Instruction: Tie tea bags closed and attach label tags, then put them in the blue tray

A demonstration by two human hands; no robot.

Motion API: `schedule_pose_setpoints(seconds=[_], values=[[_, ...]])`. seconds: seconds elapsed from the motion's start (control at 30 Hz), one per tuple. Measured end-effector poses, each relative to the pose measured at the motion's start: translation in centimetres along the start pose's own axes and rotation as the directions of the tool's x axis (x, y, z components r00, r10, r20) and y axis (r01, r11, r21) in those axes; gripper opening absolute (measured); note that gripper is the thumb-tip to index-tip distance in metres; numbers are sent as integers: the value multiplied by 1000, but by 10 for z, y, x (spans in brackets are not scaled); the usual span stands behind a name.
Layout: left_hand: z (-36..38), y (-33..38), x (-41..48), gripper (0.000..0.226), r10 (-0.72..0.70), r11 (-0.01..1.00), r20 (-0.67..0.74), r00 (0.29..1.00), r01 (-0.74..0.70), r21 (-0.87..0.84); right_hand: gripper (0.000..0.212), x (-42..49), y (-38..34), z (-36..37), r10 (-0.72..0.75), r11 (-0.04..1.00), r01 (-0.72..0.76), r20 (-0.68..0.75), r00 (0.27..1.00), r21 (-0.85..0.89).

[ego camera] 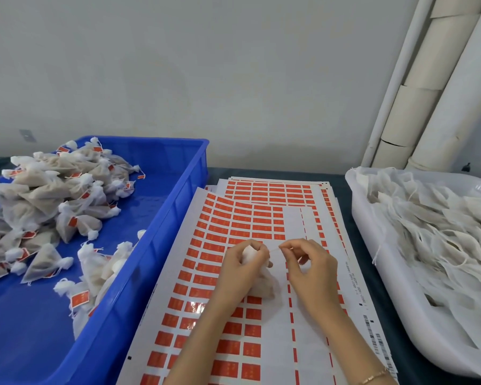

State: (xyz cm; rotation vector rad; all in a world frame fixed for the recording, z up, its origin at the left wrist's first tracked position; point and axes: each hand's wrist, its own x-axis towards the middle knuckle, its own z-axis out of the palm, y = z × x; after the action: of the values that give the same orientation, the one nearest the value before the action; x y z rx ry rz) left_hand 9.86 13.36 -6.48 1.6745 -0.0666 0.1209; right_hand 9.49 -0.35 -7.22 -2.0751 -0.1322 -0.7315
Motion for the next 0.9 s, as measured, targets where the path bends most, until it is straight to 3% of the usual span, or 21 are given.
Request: schedule_pose_setpoints(seconds=[0.33, 0.4, 0.53, 0.63, 0.73, 0.83, 0.9], values=[[0, 8, -2, 20, 68, 997, 84, 994, -64, -52, 13, 6, 3, -3, 115, 993, -116, -44, 992, -9], [-2, 9, -2, 23, 29, 996, 142, 989, -16, -89, 11, 6, 1, -2, 205, 977, -207, 37, 978, 55], [-6, 13, 0, 24, -178, 942, 213, 961, 229, -247, 7, 11, 1, -11, 371, 856, -421, 211, 904, 299], [-6, 13, 1, 22, -226, 954, 273, 935, 269, -131, 8, 14, -1, -20, 410, 736, -451, 197, 890, 505], [-10, 13, -7, 25, -131, 990, 354, 926, 142, -6, 10, 17, -1, -26, 417, 642, -416, 163, 894, 644], [-11, 16, -12, 32, -102, 994, 392, 914, 75, 82, 11, 19, 1, -29, 444, 608, -398, 121, 888, 687], [-10, 16, -10, 37, -79, 993, 390, 917, 36, 115, 11, 19, 4, -28, 477, 638, -419, 95, 874, 646]])
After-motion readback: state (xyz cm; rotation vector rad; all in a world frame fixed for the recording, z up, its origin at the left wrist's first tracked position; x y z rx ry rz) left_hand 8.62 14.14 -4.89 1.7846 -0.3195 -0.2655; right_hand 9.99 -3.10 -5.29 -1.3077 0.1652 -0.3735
